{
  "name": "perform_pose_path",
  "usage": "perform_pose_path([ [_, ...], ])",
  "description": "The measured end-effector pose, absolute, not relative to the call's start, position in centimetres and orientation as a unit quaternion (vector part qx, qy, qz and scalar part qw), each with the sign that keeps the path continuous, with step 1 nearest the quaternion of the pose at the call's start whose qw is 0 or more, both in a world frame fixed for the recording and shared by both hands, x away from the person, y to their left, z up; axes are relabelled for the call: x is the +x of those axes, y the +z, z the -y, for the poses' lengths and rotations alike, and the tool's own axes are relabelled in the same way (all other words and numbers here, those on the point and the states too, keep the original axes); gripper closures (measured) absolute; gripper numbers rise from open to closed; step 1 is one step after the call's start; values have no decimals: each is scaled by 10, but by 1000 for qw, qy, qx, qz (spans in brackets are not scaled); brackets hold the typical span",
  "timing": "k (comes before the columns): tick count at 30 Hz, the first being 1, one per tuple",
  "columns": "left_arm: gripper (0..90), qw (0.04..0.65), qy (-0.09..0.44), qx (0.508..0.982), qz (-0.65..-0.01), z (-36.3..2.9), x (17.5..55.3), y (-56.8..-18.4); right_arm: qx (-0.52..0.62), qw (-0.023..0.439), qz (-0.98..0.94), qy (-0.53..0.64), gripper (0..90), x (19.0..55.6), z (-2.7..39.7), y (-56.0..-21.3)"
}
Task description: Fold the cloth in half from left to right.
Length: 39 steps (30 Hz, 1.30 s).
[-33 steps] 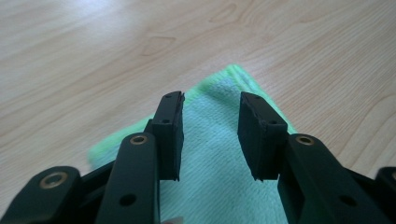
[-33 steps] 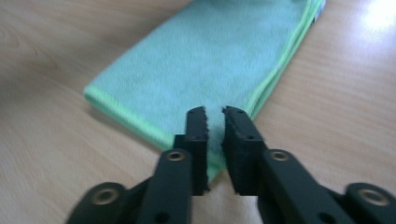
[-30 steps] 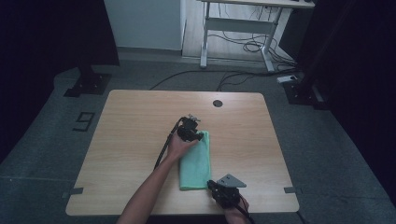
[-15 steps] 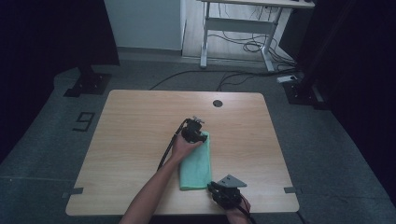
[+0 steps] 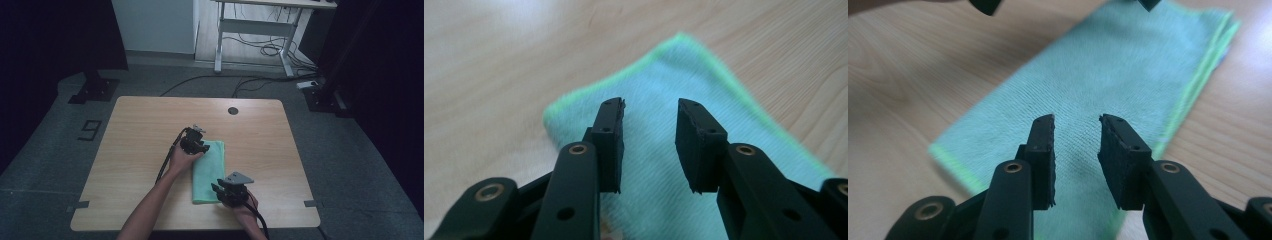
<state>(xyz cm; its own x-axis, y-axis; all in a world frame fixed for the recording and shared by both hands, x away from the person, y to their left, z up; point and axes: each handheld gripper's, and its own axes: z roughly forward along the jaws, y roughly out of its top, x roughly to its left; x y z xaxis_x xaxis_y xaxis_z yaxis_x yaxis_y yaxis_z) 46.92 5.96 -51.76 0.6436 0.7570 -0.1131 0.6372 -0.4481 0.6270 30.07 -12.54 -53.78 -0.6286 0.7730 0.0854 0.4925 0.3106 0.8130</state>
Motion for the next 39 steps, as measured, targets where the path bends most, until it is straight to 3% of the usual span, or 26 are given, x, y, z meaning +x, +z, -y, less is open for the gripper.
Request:
perform_pose_path([
  [16, 647, 328, 72, 856, -393, -60, 465, -529, 399, 160, -813, 393, 697, 280, 128, -550],
  [23, 686, 347, 74, 843, -404, -75, 472, -519, 402, 149, -804, 412, 646, 287, 130, -542],
  [39, 690, 336, 69, 848, -404, -70, 475, -531, 388, 149, -804, 425, 551, 365, 85, -534],
])
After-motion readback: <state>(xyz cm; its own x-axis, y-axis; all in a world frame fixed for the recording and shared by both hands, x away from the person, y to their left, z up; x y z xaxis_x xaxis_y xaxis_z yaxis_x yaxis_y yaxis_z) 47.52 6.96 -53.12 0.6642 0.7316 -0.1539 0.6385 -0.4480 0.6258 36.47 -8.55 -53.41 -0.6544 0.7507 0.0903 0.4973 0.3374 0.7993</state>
